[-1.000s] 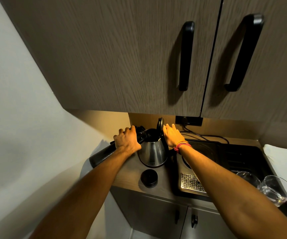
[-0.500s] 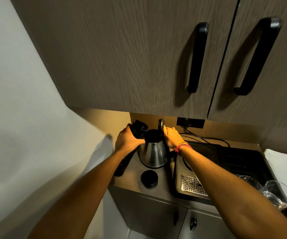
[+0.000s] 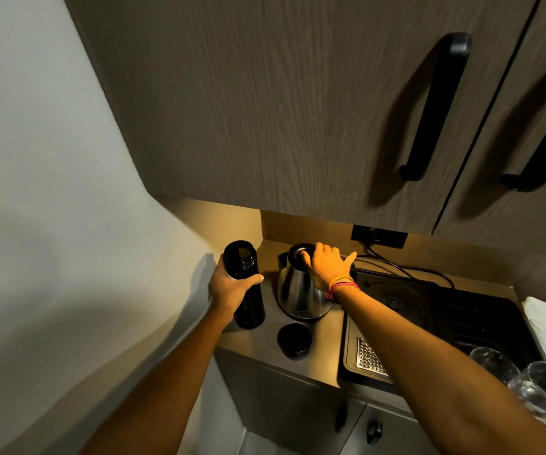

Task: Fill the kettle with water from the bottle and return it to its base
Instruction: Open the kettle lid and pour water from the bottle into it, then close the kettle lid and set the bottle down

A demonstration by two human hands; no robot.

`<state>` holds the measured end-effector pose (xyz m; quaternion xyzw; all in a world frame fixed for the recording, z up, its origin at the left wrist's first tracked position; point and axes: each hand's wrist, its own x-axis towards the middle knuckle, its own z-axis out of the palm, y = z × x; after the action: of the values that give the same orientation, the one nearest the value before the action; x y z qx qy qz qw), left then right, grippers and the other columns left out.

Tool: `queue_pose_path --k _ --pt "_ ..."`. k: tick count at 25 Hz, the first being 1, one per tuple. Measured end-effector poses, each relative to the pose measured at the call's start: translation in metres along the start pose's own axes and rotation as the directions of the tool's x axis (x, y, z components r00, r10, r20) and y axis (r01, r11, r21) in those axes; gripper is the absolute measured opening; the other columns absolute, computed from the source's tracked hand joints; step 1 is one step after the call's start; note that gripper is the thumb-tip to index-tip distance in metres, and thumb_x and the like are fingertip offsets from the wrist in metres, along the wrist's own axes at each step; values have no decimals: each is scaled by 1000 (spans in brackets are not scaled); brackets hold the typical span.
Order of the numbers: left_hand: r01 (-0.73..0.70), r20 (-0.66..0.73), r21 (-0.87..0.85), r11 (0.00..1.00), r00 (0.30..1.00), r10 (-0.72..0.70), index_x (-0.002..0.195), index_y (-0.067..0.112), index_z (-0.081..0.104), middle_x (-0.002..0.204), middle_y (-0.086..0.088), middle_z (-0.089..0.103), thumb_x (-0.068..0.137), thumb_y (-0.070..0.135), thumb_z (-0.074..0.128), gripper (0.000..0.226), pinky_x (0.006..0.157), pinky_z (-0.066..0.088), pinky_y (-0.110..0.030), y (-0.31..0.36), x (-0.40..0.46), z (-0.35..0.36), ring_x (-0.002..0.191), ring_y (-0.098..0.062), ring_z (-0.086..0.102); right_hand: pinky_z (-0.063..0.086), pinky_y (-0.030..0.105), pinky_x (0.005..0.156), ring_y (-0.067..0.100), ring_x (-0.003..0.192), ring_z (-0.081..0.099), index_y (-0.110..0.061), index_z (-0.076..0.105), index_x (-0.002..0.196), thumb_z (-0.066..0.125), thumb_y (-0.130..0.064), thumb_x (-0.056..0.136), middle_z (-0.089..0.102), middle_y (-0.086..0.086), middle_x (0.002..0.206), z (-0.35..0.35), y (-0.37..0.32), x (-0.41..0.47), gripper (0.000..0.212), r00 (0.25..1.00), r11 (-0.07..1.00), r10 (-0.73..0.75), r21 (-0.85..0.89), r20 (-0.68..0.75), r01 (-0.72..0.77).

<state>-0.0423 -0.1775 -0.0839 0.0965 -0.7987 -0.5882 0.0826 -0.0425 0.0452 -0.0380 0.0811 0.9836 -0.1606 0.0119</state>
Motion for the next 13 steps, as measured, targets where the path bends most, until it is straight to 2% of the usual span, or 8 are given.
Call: queue_pose_path --k 2,4,8,13 --pt "-8 24 9 1000 1000 8 134 23 57 127 -2 68 57 25 98 87 103 53 -46 -2 1 0 120 -25 62 0 74 115 28 152 19 -18 24 154 19 -54 102 24 3 163 7 3 0 63 991 988 -122 -103 -47 116" --pt "-25 47 21 999 999 24 135 22 57 128 -2 68 57 28 98 89 104 52 -46 -2 3 1 121 -24 62 -1 70 119 24 155 5 -24 10 157 14 -53 102 8 -3 167 18 7 2 62 965 948 -262 -193 -21 253" --pt "-36 104 55 998 994 30 138 21 55 131 -2 67 57 32 98 93 105 51 -48 -2 8 -1 123 -24 61 2 62 123 25 155 4 -24 8 157 13 -50 103 7 -3 167 27 10 9 60 957 935 -291 -211 1 285" --pt "-12 192 137 991 981 -14 140 16 48 131 -5 63 56 25 99 99 105 50 -47 -9 5 -10 123 -27 60 3 63 122 27 155 5 -18 16 156 17 -50 103 10 2 167 33 7 11 62 958 927 -287 -255 -11 275"
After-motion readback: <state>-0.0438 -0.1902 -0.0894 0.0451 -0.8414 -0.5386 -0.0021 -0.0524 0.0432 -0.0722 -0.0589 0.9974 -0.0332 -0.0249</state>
